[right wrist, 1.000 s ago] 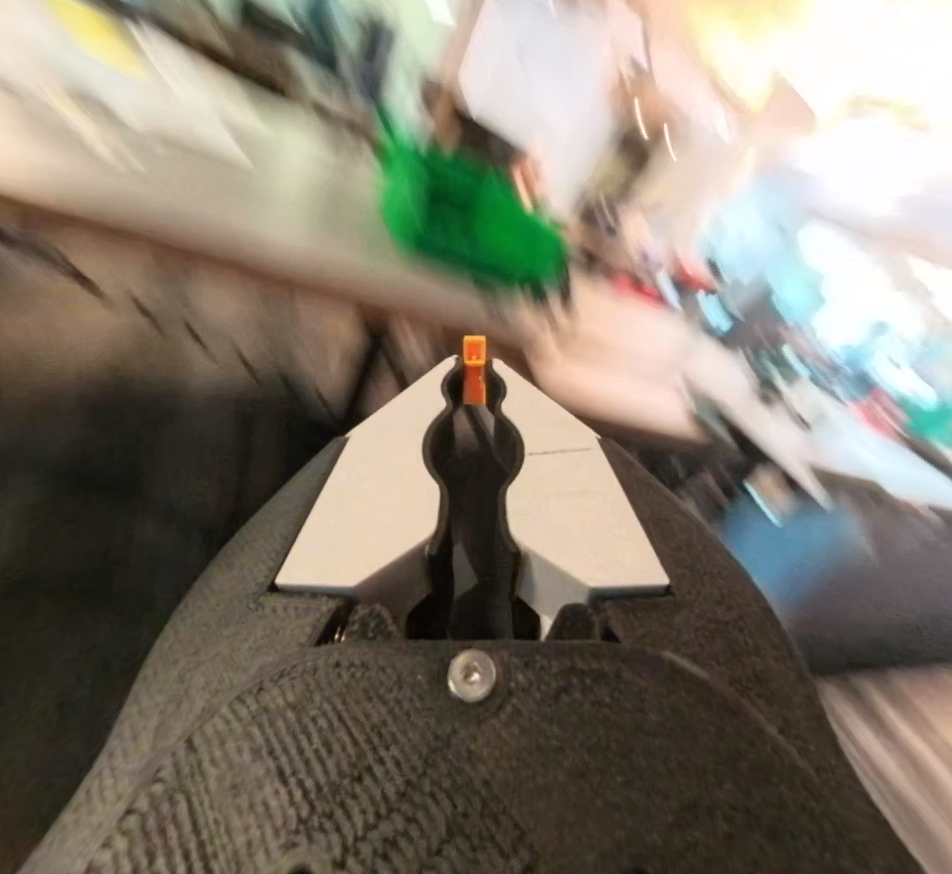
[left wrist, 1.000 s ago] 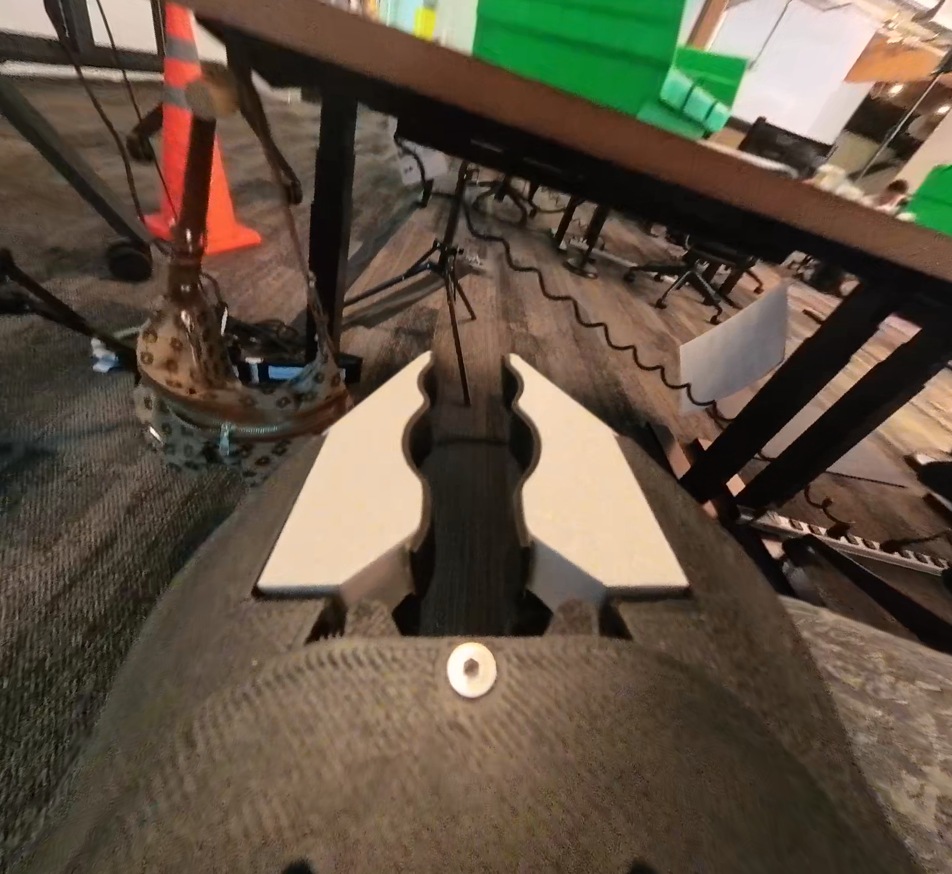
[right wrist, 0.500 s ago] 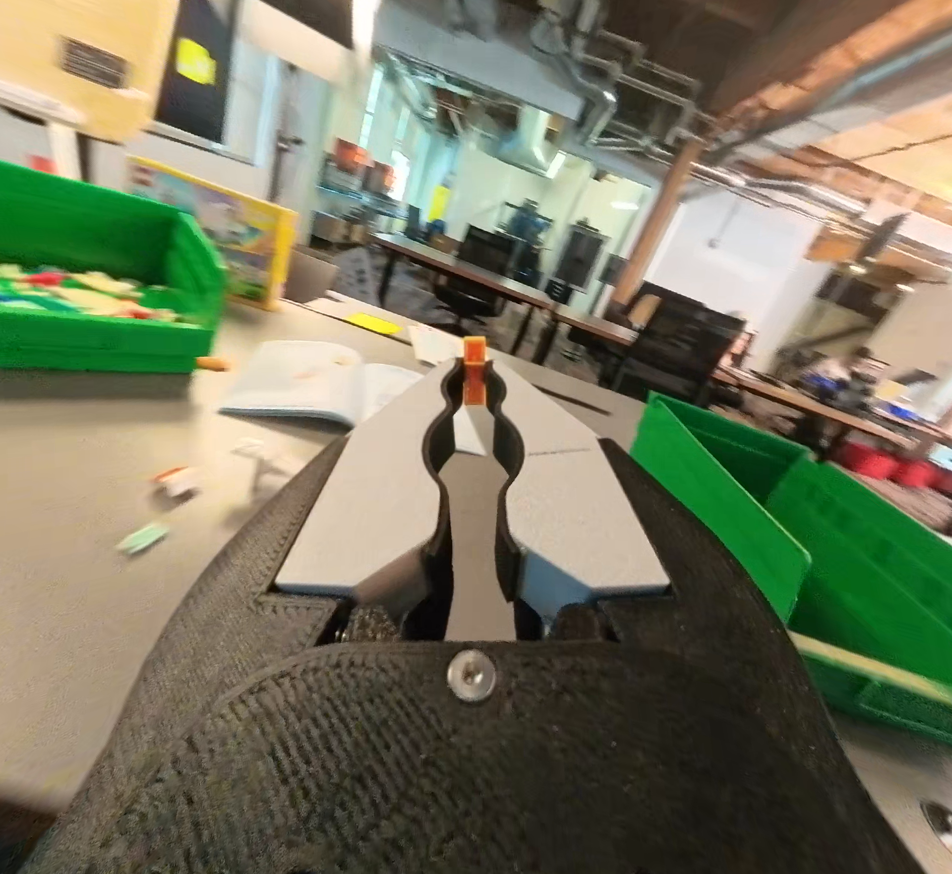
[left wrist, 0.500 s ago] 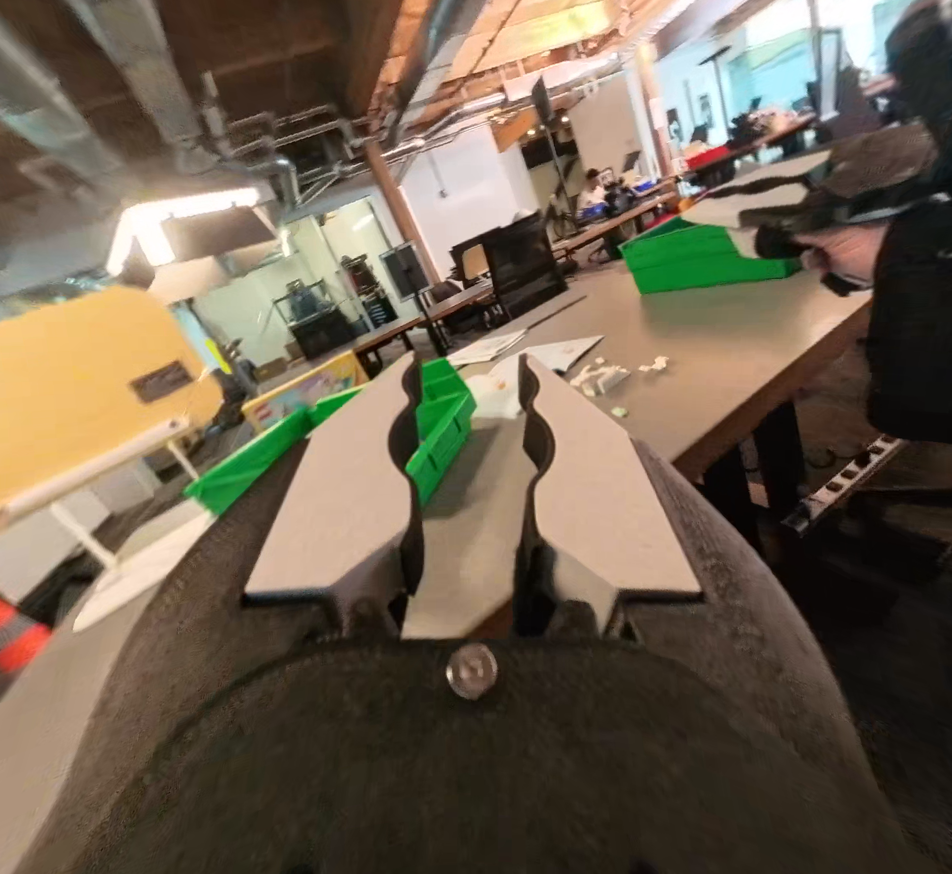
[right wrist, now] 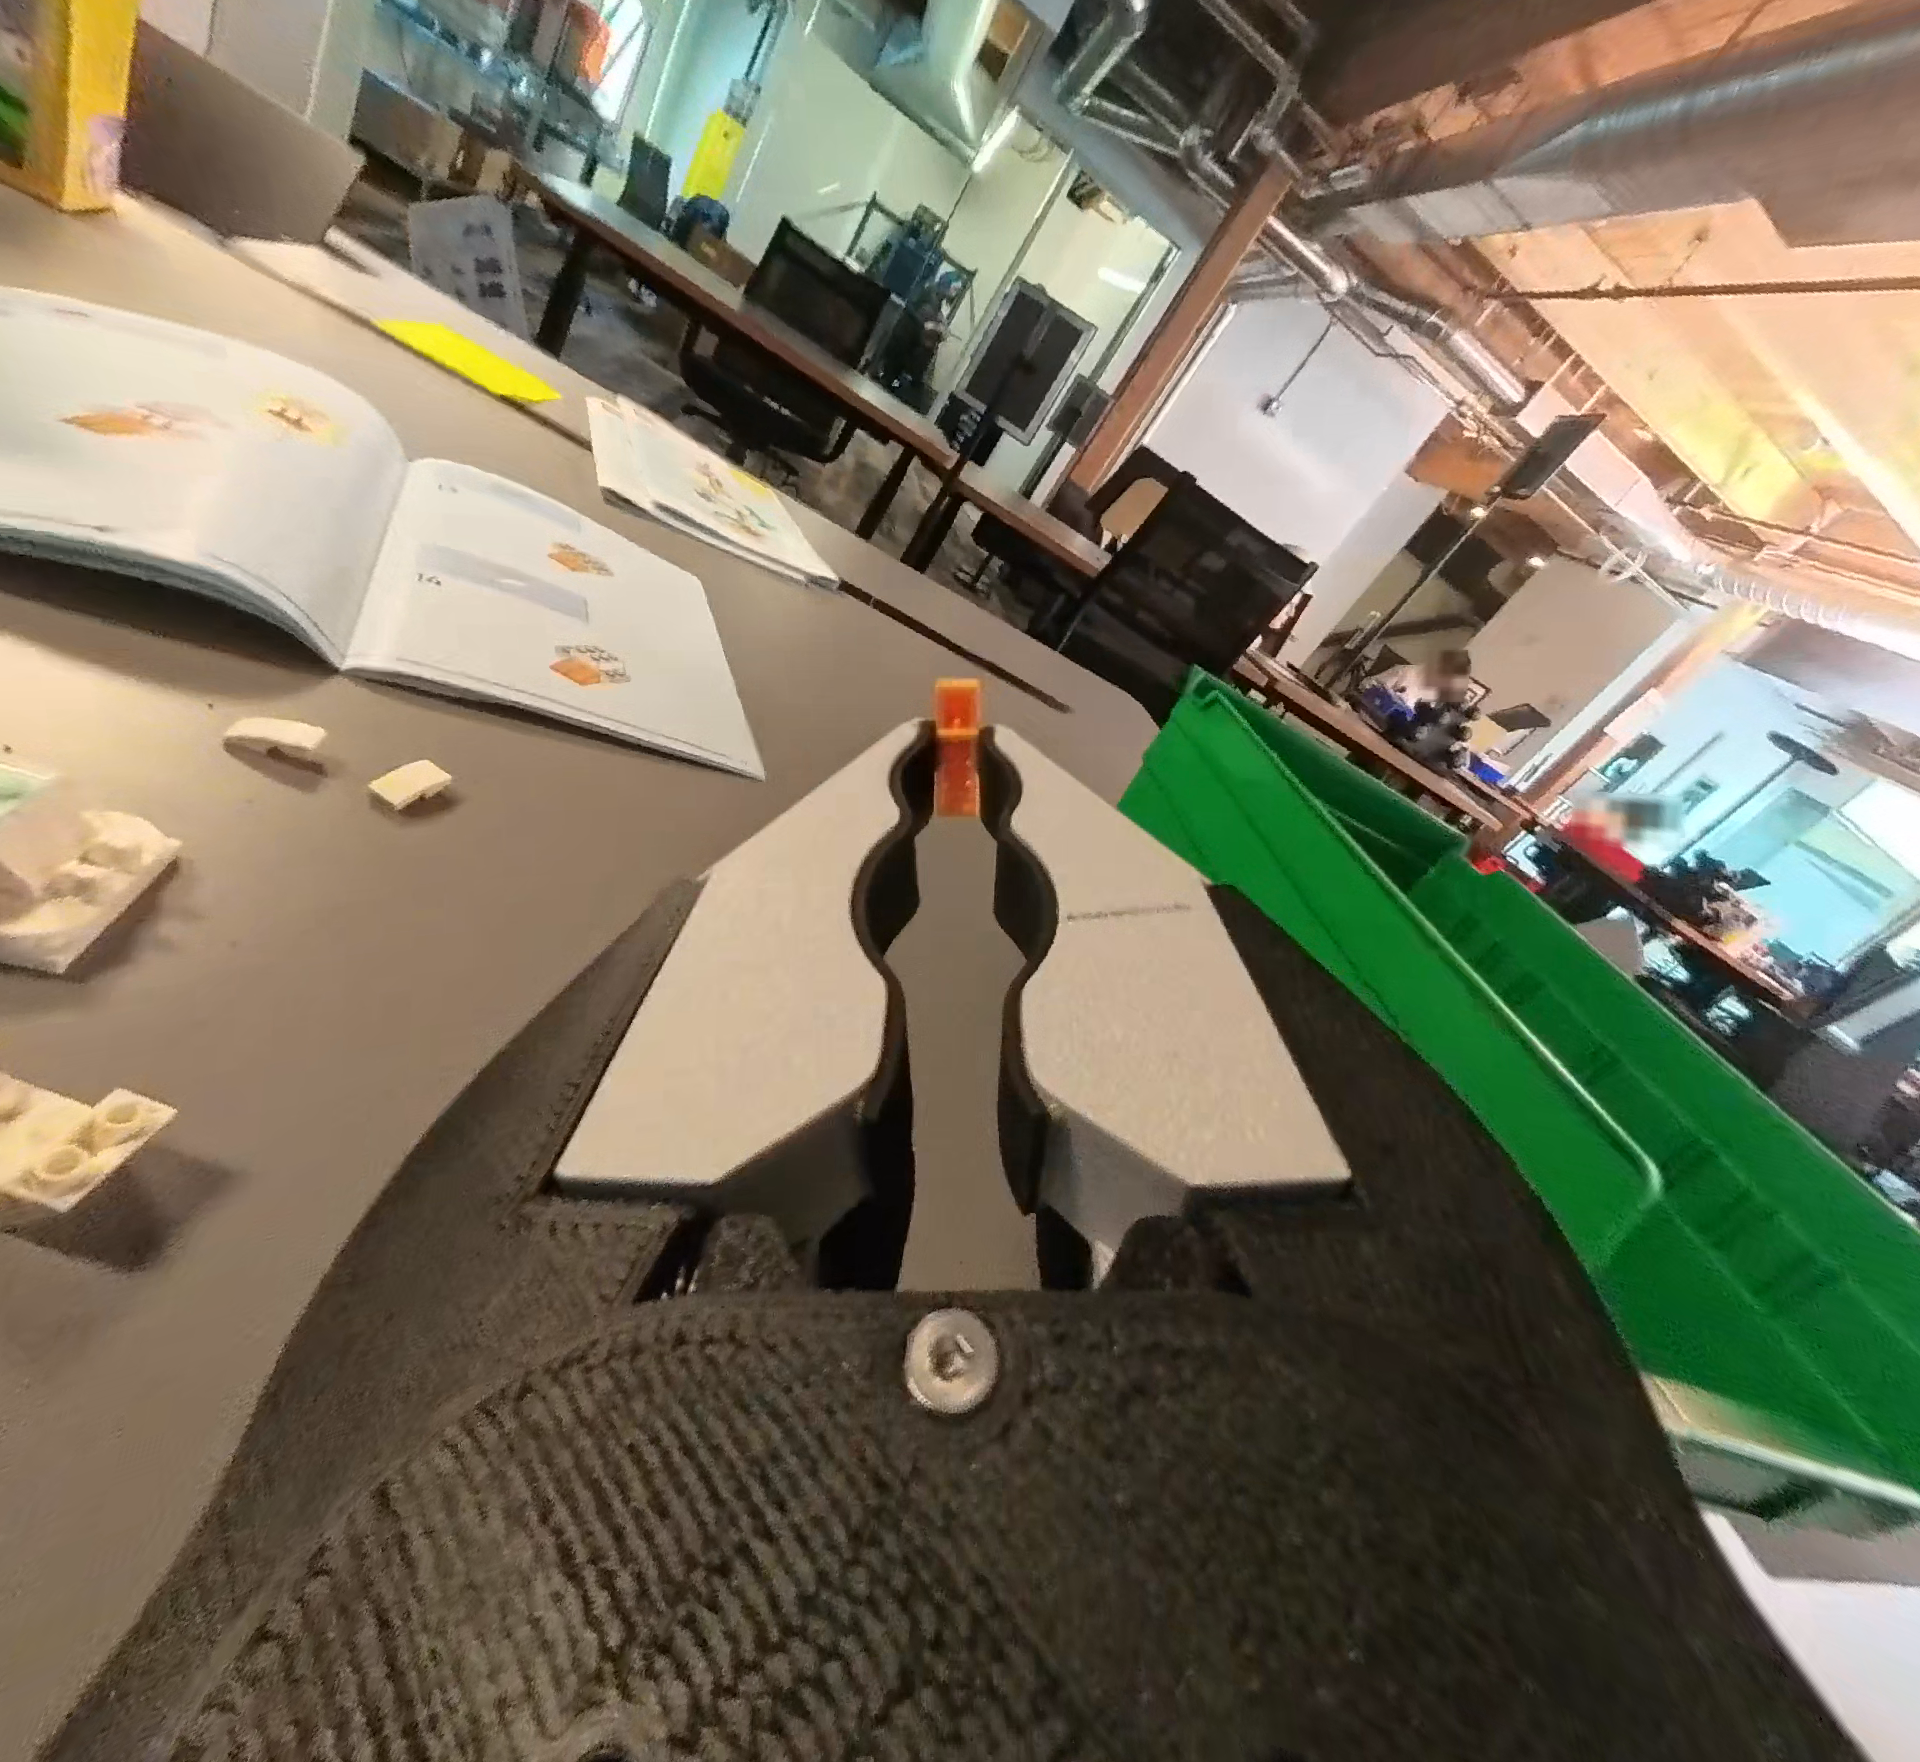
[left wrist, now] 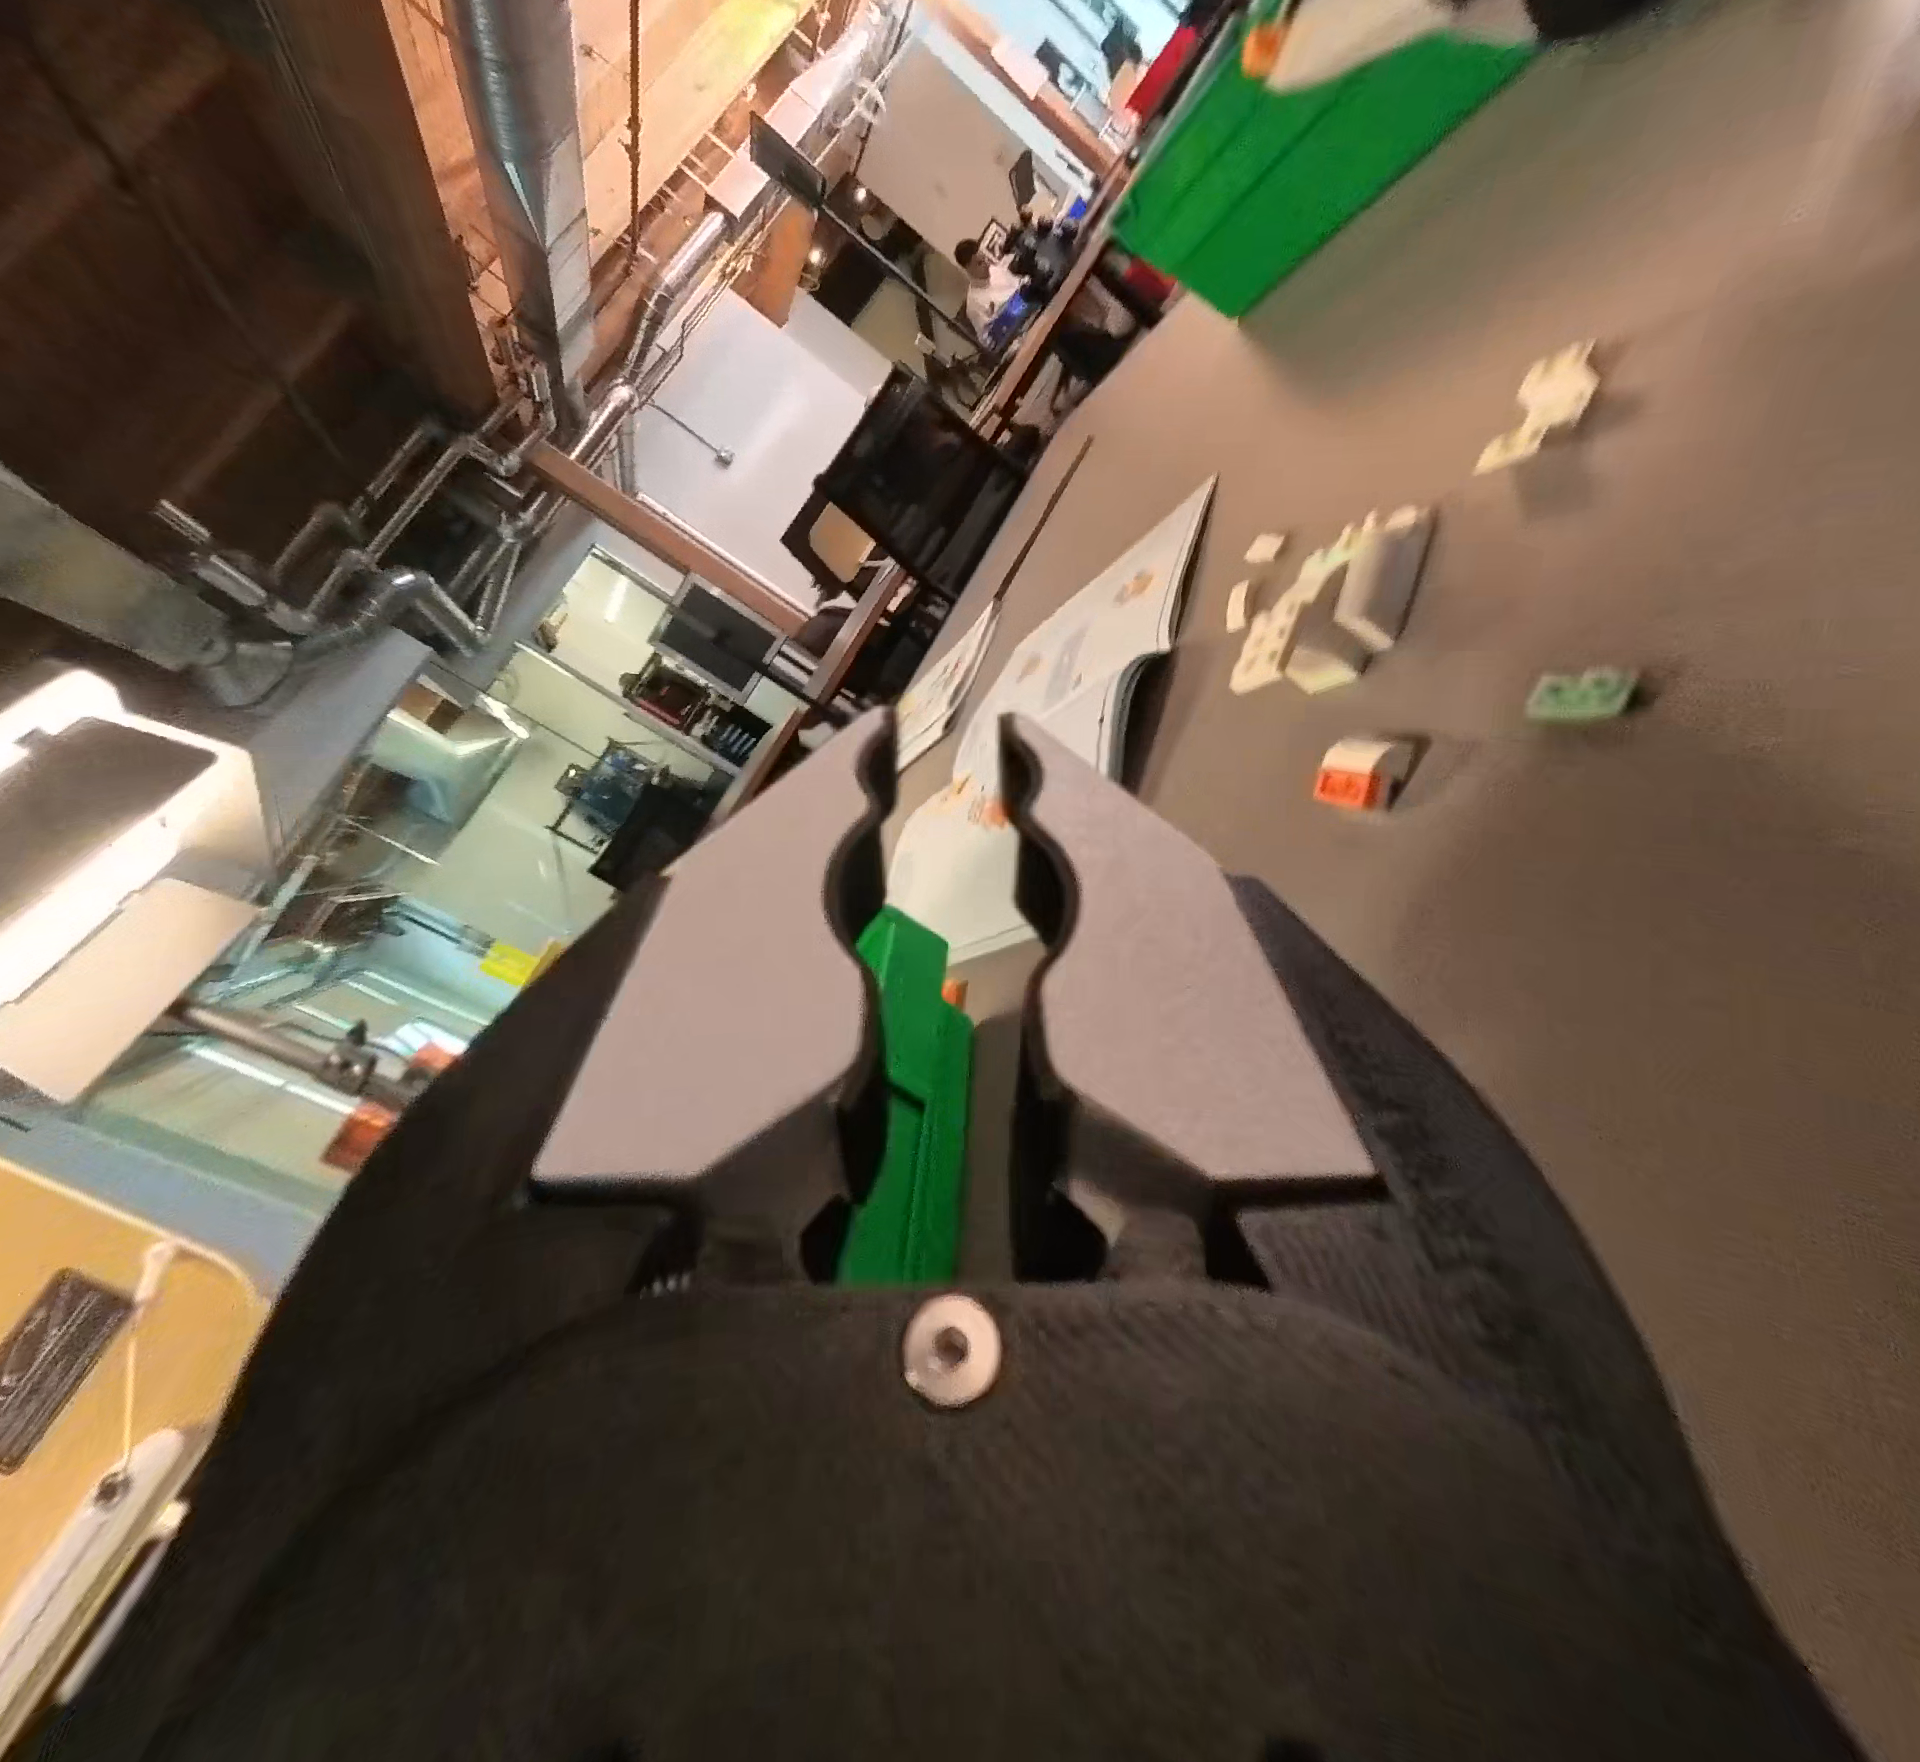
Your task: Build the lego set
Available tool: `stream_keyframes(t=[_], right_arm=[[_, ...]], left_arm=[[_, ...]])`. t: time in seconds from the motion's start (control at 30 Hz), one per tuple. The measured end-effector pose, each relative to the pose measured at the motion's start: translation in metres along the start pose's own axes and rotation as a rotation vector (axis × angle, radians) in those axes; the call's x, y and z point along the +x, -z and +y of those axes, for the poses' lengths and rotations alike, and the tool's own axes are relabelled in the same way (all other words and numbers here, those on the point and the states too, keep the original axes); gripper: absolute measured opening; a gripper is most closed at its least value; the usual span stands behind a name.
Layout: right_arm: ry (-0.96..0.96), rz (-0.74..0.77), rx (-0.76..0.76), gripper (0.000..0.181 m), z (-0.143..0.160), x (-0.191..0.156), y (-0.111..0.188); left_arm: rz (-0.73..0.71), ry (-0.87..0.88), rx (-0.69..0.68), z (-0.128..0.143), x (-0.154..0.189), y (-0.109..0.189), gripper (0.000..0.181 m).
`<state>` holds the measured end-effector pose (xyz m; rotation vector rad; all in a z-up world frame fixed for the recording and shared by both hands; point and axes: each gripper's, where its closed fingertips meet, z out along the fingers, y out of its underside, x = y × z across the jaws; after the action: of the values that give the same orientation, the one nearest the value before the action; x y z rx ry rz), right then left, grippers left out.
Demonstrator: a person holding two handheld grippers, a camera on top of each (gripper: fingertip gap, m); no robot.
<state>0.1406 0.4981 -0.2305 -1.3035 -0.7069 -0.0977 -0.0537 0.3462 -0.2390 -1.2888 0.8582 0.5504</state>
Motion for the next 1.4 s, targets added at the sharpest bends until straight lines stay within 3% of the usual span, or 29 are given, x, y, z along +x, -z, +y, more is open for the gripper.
stream_keyframes(t=[0.1,0.17,0.3,0.4,0.5,0.53,0.6,0.73,0.83,0.93,1.13,1.4], right_arm=[[0.058,-0.030,-0.055,0.006,0.009,-0.007,-0.008],[0.086,-0.032,-0.090,0.006,0.016,-0.007,-0.014],[0.210,-0.093,-0.172,0.006,0.030,-0.023,-0.022],[0.294,-0.191,-0.245,0.006,0.042,-0.043,-0.024],[0.146,-0.344,-0.341,0.007,0.050,-0.059,-0.026],[0.075,-0.410,-0.384,0.010,0.052,-0.065,-0.026],[-0.031,-0.502,-0.491,0.037,0.061,-0.073,-0.027],[-0.112,-0.591,-0.539,0.046,0.063,-0.082,-0.035],[-0.179,-0.613,-0.543,0.067,0.062,-0.085,-0.041],[-0.256,-0.519,-0.501,0.091,0.061,-0.067,-0.046],[-0.151,-0.115,-0.322,0.093,0.061,0.016,-0.050],[0.171,0.112,-0.395,0.095,0.081,0.046,-0.033]], left_arm=[[-0.018,-0.042,-0.066,0.023,0.007,-0.010,0.000],[-0.089,-0.043,-0.127,0.031,-0.004,-0.013,0.000],[-0.041,0.009,-0.227,0.052,0.002,-0.018,0.000],[-0.070,-0.014,-0.339,0.072,-0.001,-0.026,0.012],[-0.192,-0.146,-0.466,0.092,-0.012,-0.029,0.012],[-0.207,-0.192,-0.486,0.095,-0.012,-0.030,0.002],[-0.184,-0.240,-0.490,0.096,-0.006,-0.032,0.000],[-0.170,-0.239,-0.528,0.102,-0.005,-0.032,0.000],[-0.159,-0.260,-0.561,0.109,-0.004,-0.033,0.000],[-0.169,-0.248,-0.614,0.119,-0.008,-0.032,0.000],[-0.156,-0.236,-0.627,0.121,-0.008,-0.033,0.000],[-0.149,-0.232,-0.619,0.121,-0.007,-0.035,0.000]])
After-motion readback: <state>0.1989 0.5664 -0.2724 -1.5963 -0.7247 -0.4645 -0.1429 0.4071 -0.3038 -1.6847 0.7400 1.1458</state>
